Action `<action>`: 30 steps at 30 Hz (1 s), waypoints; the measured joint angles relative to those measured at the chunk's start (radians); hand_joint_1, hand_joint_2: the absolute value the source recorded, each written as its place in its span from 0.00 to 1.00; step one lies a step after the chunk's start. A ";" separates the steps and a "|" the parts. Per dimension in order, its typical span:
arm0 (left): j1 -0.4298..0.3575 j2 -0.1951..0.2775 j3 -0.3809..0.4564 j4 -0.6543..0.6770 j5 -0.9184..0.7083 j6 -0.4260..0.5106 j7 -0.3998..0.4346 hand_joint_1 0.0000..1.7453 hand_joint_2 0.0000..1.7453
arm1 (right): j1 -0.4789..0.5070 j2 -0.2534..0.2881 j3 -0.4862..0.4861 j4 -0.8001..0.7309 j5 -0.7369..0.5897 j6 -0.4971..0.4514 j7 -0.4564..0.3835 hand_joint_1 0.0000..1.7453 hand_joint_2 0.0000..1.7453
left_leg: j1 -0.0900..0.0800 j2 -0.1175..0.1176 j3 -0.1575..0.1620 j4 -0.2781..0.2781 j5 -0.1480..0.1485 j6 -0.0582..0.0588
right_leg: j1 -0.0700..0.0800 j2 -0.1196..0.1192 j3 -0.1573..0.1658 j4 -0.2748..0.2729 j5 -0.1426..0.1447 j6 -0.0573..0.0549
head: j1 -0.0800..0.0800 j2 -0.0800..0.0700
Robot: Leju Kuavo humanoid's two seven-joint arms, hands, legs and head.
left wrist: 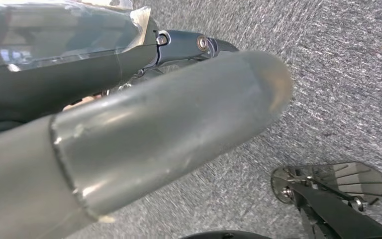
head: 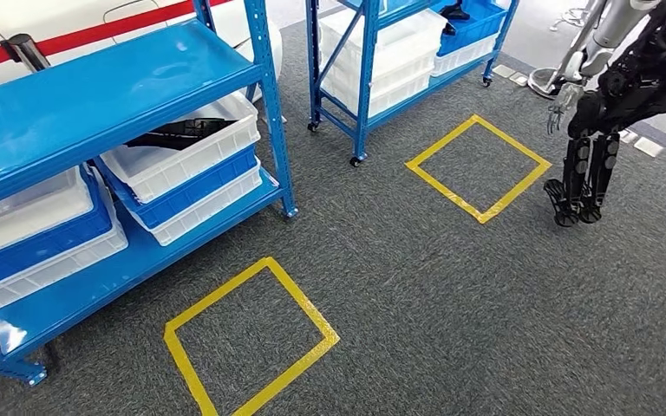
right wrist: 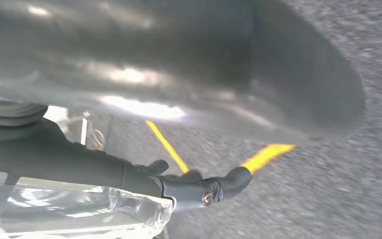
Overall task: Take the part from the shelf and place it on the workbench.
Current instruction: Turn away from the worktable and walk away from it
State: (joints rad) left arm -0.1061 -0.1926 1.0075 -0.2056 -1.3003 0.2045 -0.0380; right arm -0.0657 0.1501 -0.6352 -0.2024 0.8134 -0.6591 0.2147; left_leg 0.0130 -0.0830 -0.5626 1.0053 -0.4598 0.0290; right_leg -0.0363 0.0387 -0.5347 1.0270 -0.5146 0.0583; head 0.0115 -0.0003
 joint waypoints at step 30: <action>0.000 0.004 0.025 0.000 0.000 -0.004 -0.004 0.00 0.00 | 0.003 0.002 -0.020 0.000 0.004 -0.002 -0.001 0.00 0.00 | -0.008 0.004 0.002 -0.004 0.003 0.013 | 0.013 -0.009 -0.009 0.020 -0.003 -0.006 | -0.004 0.000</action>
State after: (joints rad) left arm -0.1061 -0.1890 1.0325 -0.2052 -1.3001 0.2008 -0.0424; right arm -0.0630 0.1525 -0.6555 -0.2022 0.8171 -0.6609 0.2134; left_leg 0.0054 -0.0791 -0.5603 1.0017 -0.4568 0.0416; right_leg -0.0235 0.0296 -0.5436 1.0466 -0.5173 0.0520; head 0.0071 -0.0003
